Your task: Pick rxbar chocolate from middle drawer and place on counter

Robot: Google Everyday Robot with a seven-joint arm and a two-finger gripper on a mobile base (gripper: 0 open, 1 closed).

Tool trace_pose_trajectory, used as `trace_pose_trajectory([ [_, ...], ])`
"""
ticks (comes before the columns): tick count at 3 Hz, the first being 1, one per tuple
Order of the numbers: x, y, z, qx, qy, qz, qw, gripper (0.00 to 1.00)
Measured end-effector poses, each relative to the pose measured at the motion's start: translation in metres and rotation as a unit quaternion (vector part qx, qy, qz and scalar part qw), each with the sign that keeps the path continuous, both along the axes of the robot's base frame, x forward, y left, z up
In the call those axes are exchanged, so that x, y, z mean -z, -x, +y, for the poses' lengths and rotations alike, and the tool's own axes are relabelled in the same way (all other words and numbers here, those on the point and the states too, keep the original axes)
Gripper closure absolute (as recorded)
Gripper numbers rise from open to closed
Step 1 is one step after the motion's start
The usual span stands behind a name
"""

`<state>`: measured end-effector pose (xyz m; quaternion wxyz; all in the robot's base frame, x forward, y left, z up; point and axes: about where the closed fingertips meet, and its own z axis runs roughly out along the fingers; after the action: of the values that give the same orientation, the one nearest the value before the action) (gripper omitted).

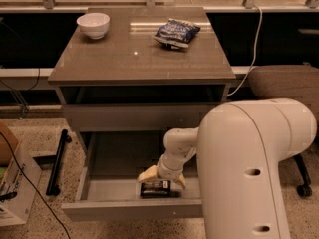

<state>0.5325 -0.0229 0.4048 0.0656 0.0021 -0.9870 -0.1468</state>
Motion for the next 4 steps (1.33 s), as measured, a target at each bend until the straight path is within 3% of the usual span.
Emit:
trace_pose_trajectory([
  [1,0.012,-0.009,0.017,0.019,-0.004,-0.003,0.9998,0.0],
  [2,0.032,-0.016,0.029,0.045,0.016,-0.004,0.9988,0.0],
  [3,0.062,-0.021,0.037,0.075,0.06,-0.002,0.9953,0.0],
  [4,0.072,-0.021,0.04,0.088,0.076,0.003,0.9933,0.18],
])
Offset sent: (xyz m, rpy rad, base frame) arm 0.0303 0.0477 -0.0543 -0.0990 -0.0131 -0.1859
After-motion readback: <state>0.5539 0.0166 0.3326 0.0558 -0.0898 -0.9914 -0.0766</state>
